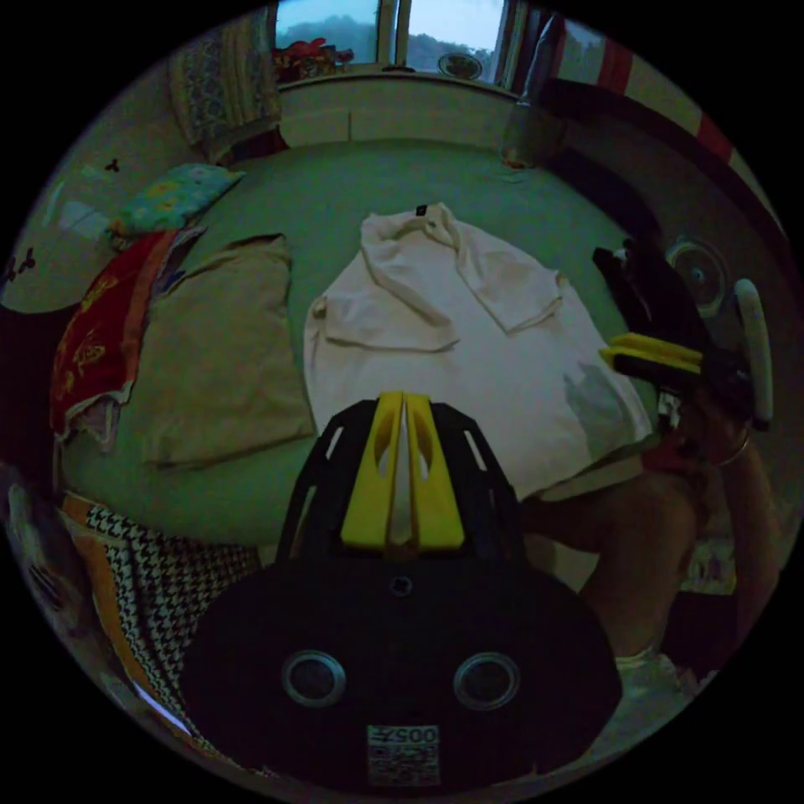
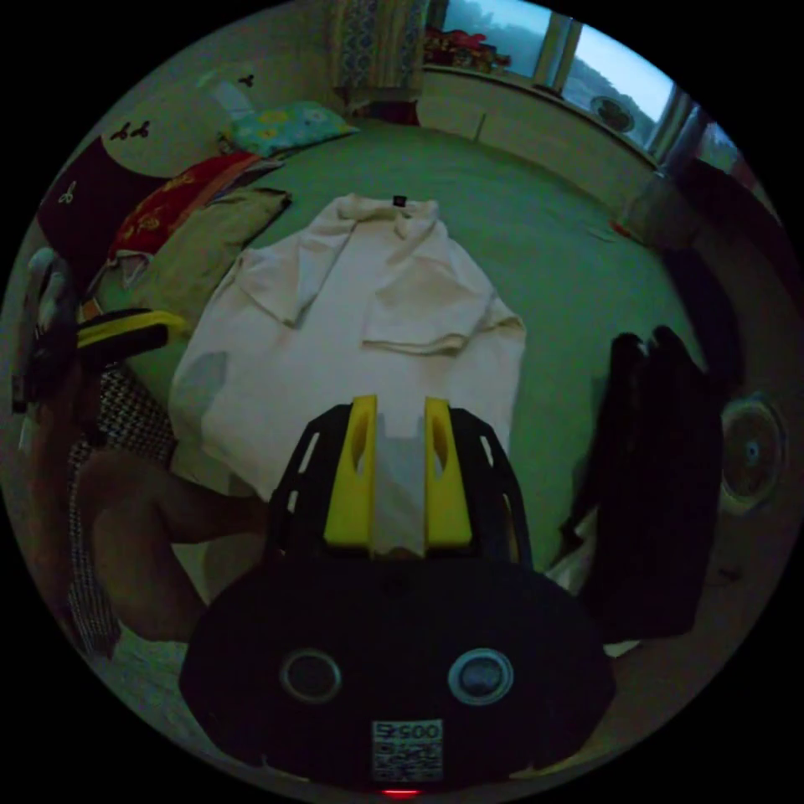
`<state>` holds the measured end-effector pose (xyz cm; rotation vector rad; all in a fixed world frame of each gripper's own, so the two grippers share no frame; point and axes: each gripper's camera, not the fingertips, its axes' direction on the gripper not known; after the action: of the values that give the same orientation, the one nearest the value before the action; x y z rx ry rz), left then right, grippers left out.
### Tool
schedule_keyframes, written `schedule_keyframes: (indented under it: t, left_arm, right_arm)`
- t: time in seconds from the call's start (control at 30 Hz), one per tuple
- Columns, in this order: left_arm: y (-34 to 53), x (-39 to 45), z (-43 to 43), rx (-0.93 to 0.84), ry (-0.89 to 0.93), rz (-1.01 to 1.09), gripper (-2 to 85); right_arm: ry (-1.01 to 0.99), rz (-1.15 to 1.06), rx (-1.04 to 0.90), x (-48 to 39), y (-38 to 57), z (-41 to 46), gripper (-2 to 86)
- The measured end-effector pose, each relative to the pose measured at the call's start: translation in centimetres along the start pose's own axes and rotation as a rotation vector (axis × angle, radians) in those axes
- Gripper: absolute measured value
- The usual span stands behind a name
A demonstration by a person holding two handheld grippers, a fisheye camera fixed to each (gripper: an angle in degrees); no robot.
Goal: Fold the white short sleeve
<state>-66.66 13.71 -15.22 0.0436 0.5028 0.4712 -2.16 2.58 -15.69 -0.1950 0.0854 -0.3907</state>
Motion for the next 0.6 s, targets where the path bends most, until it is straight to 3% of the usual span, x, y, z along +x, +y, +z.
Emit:
schedule_keyframes:
  t: [0.17, 0.3, 0.4, 0.53, 0.6]
  left_arm:
    - [-7.3, -1.6, 4.8, 0.010, 0.033, -0.019, 5.0]
    - [-10.2, -3.5, 7.6, 0.018, 0.076, -0.057, 4.7]
    - [-13.1, -4.8, 8.3, 0.052, 0.070, -0.050, 4.0]
    - [-17.1, -8.0, 10.4, 0.084, 0.048, -0.129, 3.1]
    - [-18.9, -9.3, 11.4, 0.095, 0.092, -0.162, 3.0]
  right_arm:
    - [0.003, -0.041, -0.050, -2.0, -6.9, 5.3, 11.3]
    - [0.094, -0.080, -0.079, -3.1, -11.0, 9.7, 7.6]
    - [0.087, -0.147, -0.006, -3.0, -12.8, 9.7, 0.1]
    - [0.092, -0.165, 0.082, 0.1, -16.5, 7.5, -1.5]
    - [0.205, -0.095, 0.063, 3.8, -20.4, 7.0, -1.7]
